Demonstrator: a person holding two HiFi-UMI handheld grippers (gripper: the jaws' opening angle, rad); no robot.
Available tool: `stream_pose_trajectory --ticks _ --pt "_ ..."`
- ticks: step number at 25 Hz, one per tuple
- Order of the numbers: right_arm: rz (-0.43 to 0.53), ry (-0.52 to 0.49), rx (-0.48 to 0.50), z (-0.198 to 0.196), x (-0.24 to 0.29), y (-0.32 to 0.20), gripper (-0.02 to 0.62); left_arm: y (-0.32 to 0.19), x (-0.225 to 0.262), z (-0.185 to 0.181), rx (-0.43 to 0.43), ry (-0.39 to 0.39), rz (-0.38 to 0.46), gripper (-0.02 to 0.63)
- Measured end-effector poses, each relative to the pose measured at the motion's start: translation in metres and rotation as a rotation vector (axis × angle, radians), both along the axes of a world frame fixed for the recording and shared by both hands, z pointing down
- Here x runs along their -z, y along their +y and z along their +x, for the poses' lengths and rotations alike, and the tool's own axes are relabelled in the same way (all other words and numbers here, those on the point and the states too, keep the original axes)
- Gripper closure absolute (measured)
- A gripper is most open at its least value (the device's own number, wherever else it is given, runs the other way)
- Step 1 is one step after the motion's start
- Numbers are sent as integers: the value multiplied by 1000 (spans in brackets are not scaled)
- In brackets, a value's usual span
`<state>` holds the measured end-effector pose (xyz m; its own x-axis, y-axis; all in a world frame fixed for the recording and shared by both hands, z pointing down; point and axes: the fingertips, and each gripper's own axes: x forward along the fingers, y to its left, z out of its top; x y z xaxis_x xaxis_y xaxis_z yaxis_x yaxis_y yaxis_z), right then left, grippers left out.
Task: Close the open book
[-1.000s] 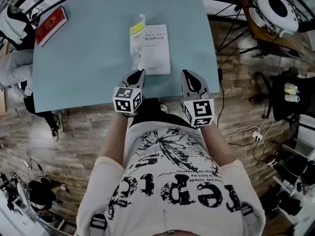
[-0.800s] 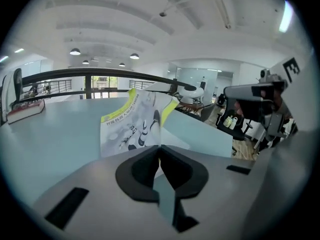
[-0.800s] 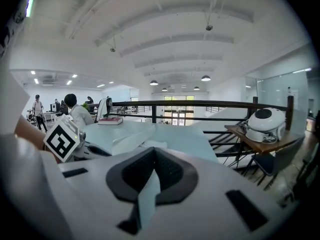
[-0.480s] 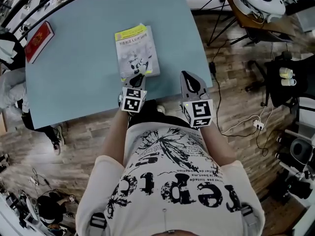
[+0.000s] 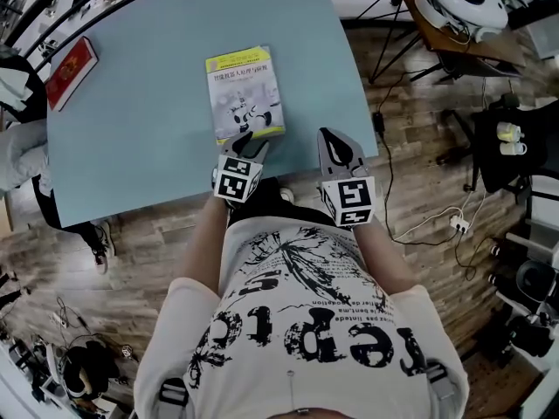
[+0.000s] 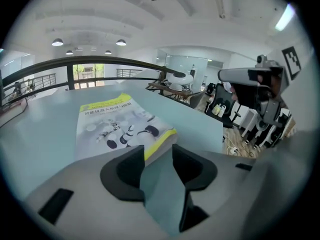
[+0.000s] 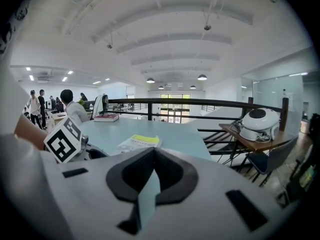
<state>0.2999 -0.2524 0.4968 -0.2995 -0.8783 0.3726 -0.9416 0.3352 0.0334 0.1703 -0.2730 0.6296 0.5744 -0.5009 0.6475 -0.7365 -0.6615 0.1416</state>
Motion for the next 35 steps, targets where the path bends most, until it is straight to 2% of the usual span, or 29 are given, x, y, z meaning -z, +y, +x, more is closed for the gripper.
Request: stream_pose_trajectory --ticks 3,6,9,15,20,23,27,35 --pt "16 -5 21 -6 6 -4 584 -7 25 -9 67 50 72 435" --pt "33 -14 45 -11 15 -5 584 -15 59 -22 150 114 148 521" --pt "54 -29 83 -19 25 -11 584 -24 91 -35 208 156 221 556" --pt "112 -47 127 -32 50 -16 584 -21 161 -43 203 236 352 575" --pt "191 -82 160 -40 77 -27 584 -21 222 -60 253 287 498 580" --pt "212 -92 190 -52 87 -32 585 -17 243 -75 279 283 560 581" --pt "234 -98 230 -65 94 -34 586 -11 255 -88 295 275 596 581" --pt "249 -103 262 -77 99 -39 586 -10 256 -102 313 253 610 581"
